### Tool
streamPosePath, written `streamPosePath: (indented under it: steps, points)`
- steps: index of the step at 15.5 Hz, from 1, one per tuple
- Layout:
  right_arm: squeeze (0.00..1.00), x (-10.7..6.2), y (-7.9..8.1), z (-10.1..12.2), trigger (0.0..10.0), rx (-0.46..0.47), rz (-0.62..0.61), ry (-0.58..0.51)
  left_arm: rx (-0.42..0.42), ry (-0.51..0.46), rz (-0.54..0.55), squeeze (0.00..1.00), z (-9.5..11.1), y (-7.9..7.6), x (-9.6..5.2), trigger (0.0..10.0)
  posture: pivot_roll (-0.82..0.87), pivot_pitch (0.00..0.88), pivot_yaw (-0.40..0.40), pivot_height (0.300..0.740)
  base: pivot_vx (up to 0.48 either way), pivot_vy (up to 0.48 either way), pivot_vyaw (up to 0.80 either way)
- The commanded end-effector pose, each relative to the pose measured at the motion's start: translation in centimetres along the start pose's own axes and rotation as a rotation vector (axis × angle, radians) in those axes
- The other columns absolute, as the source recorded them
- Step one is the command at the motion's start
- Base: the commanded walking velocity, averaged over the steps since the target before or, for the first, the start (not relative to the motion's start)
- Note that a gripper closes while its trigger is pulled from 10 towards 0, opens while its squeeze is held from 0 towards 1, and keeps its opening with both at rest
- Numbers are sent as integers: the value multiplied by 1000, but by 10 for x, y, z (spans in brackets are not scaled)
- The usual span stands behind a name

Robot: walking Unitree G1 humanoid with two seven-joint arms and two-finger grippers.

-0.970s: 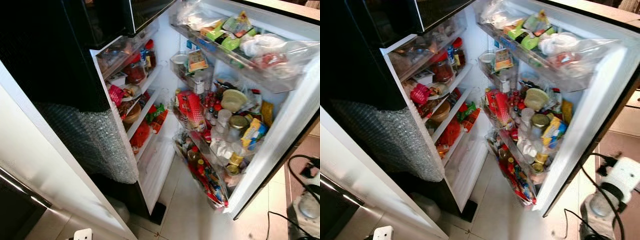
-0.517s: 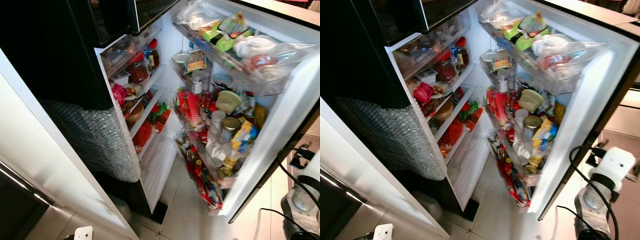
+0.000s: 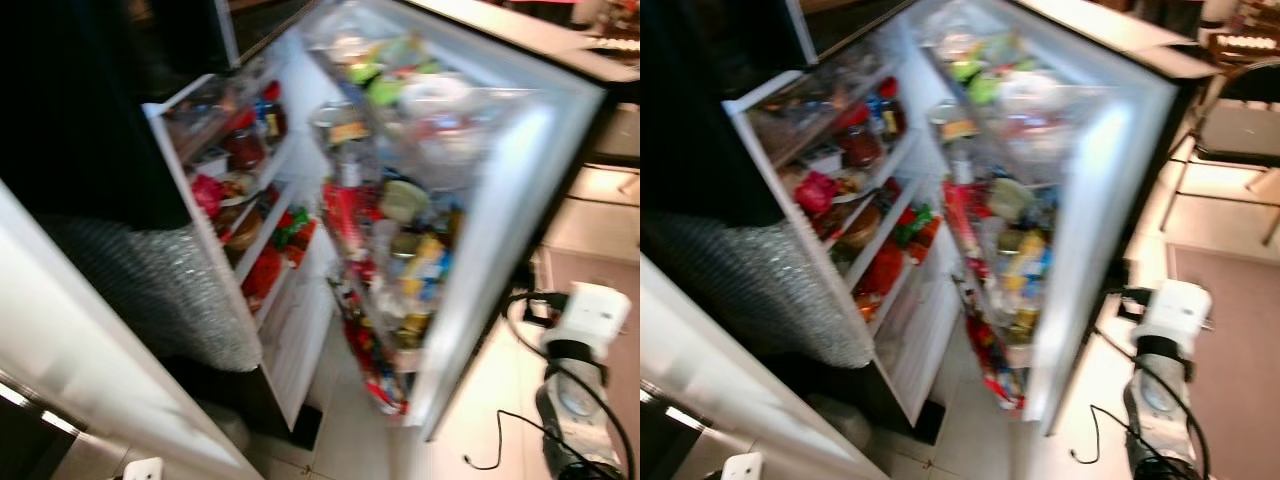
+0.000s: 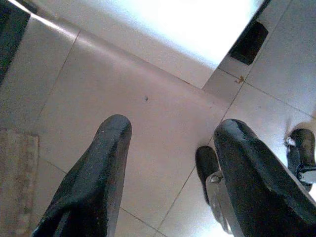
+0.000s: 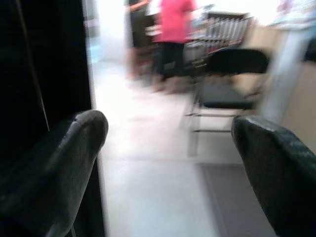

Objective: Restocking fridge

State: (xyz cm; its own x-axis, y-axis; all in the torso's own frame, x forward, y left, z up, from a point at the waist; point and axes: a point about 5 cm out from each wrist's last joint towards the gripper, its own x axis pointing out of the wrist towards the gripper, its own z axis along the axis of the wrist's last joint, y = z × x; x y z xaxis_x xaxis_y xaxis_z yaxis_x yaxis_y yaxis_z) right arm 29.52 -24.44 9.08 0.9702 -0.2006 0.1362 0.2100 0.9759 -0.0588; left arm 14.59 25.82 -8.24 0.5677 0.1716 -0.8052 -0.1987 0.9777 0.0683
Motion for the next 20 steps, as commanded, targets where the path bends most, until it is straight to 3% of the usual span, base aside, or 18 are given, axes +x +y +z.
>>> streamPosePath:
  steps: [1,4,8,12,15,17,19,20]
  points:
    - [0,5,55,21,10000,6,325,-78,-14,19,1,0,-5,2,-1,10000,-192,0,99,740,0,0,0]
    - [0,-3,88,27,10000,51,567,-57,-15,29,-7,0,-9,-5,-1,10000,-185,0,91,740,0,0,0]
    - [0,-5,85,25,10000,60,629,-14,-16,43,-27,0,-15,-27,0,10000,-186,0,81,740,0,0,0]
    - [0,-5,62,12,10000,51,573,69,-20,48,-33,0,-16,-35,0,10000,-186,0,72,740,0,0,0]
    - [0,-1,34,-5,10000,74,418,152,-26,52,-26,0,-18,-31,0,10000,-189,0,64,740,0,0,0]
    - [0,-7,4,-37,10000,90,230,299,-38,49,-13,0,-18,-21,-1,10000,-187,0,56,740,0,0,0]
    - [0,-15,-11,-52,10000,104,134,384,-42,47,-11,0,-18,-19,-1,10000,-187,0,55,740,0,0,0]
    - [0,-39,-32,-83,10000,87,17,573,-48,44,-8,0,-17,-16,-2,10000,-183,0,52,740,0,0,0]
